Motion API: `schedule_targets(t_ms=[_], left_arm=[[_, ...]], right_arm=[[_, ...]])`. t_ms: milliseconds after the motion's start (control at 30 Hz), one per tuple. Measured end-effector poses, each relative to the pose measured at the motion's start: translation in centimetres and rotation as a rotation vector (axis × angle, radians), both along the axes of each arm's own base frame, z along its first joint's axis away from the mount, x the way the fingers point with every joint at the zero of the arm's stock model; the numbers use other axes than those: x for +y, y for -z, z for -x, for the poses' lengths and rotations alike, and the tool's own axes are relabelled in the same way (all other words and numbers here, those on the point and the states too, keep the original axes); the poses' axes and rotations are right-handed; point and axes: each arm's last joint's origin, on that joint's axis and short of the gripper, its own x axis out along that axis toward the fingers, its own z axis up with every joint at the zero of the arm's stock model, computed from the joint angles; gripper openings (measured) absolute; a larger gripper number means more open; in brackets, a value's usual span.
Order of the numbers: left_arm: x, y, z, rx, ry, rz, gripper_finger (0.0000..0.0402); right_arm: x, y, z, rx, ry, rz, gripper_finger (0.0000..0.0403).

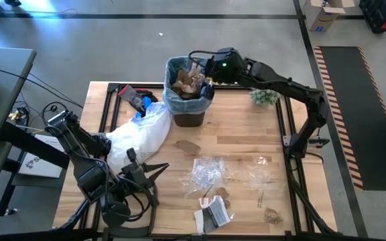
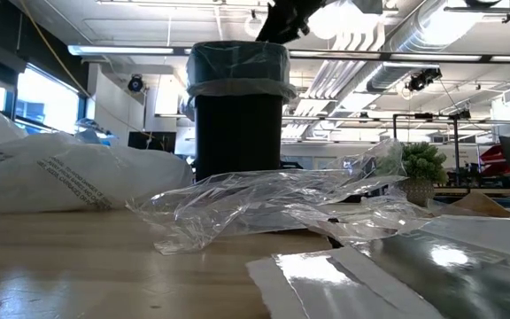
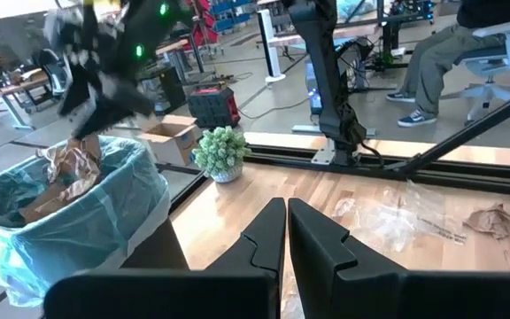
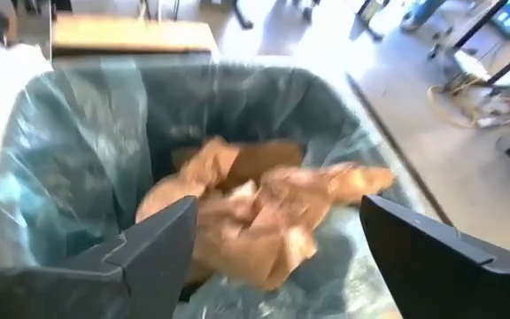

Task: Place trash/remove bag and relplace

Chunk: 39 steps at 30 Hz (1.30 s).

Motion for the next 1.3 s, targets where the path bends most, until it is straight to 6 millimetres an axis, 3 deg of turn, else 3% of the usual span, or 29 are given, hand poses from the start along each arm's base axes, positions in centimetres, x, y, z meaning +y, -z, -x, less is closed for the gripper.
schedule_targets(t_ms=[100,233,400,567,633,867,1067,1167,1300], left_arm=[[0.0,0.0,-0.1,0.006,0.007,0.006,0.0000],[0.0,0.0,-0.1,0.004,0.006,0.009,0.0000],[0.1,0.0,-0.2,-0.001,0.002,0.015,0.0000],[0.2,0.0,-0.3,0.000,0.002,0.022,0.0000],[0.3,0.0,-0.3,0.000,-0.001,0.023,0.0000],[0.4,0.0,-0.5,0.003,-0.003,0.025,0.0000],[0.4,0.0,-0.5,0.011,0.009,0.034,0.0000],[0.4,0.0,-0.5,0.011,0.009,0.034,0.0000],[0.4,0.0,-0.5,0.009,0.013,0.041,0.0000]], right_arm=[[0.3,-1.1,0.4,-0.062,-0.054,-0.004,0.0306],[0.2,-0.7,0.0,-0.085,-0.044,-0.063,0.0271],[-1.5,2.1,-1.6,-0.045,0.089,-0.147,0.0162],[-2.1,5.0,-3.9,-0.006,0.030,-0.206,0.0031],[-2.2,5.9,-4.5,0.008,0.007,-0.211,0.0010],[-2.2,5.6,-4.6,0.000,0.005,-0.164,0.0057],[-1.4,2.6,-2.5,-0.034,-0.033,-0.099,0.0125],[0.3,1.0,-0.5,0.021,-0.163,-0.100,0.0161],[4.1,-1.3,2.6,0.078,-0.282,-0.137,0.0182]])
